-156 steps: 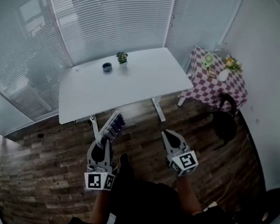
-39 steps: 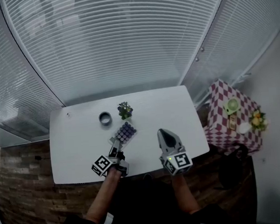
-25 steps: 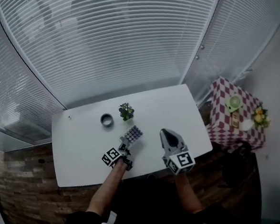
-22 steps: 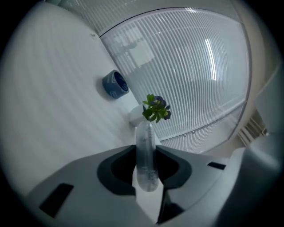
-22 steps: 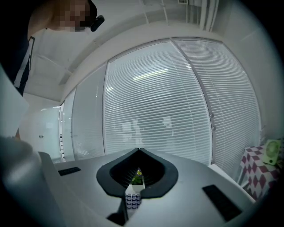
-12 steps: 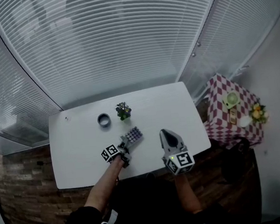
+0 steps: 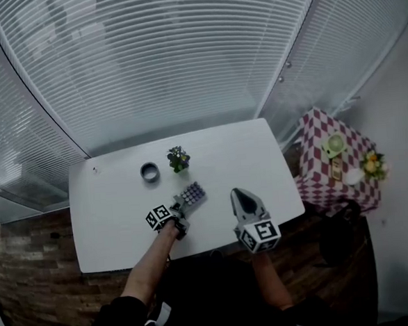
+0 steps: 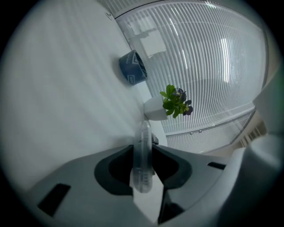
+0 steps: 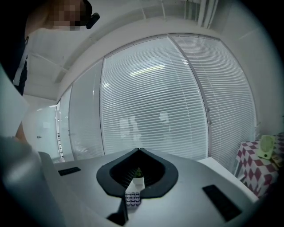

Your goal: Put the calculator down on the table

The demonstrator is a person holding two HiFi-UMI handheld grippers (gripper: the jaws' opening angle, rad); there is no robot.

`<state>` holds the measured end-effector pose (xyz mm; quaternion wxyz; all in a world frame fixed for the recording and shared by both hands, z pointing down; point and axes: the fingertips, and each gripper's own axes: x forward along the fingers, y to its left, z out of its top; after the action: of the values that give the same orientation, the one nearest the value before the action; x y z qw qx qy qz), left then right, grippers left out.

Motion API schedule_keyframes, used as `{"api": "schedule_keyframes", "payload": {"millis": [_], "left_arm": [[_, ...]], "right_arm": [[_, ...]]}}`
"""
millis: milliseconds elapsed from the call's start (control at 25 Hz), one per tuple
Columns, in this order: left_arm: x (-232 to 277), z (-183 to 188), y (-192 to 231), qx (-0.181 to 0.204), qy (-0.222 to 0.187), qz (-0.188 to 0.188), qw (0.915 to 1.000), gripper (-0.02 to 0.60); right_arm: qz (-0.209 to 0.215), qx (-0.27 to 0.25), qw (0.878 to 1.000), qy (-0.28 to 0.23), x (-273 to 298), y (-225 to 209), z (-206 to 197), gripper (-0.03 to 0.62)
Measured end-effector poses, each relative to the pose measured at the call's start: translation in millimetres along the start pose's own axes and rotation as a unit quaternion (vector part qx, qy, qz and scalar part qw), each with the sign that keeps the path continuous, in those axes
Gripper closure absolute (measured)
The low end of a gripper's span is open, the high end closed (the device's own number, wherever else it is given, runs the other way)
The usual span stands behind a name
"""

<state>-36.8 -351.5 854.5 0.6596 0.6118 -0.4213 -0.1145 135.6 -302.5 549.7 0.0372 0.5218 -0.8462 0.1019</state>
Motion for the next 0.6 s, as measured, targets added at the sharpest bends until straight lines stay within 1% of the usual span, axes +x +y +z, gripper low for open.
{"api": "schedule_keyframes", "payload": {"millis": [160, 280, 400, 520, 560, 600], "left_arm": [[-2, 1, 6, 0.020, 0.001, 0.048, 0.9987, 0.471], [-5, 0, 8, 0.042, 0.011, 0.090, 0.9950, 0.451], [-8, 1, 6, 0.083, 0.031, 0.131, 0.9874, 0.432], [-13, 1, 8, 0.106, 0.037, 0.165, 0.9799, 0.407], [-16, 4, 8, 0.120, 0.034, 0.181, 0.9755, 0.384], [-21, 8, 7, 0.141, 0.029, 0.200, 0.9692, 0.362]], "right_arm": [[-0.003, -0.001, 1.000, 0.000, -2, 2, 1, 0.588], [-0.005, 0.001, 1.000, 0.002, -4, 0, 0, 0.588], [-0.012, 0.000, 1.000, 0.007, -4, -3, -3, 0.588], [-0.015, 0.004, 1.000, 0.013, -6, -7, -9, 0.588], [-0.014, 0.004, 1.000, 0.013, -6, -7, -9, 0.588], [-0.013, 0.002, 1.000, 0.012, -6, -7, -9, 0.588]]}}
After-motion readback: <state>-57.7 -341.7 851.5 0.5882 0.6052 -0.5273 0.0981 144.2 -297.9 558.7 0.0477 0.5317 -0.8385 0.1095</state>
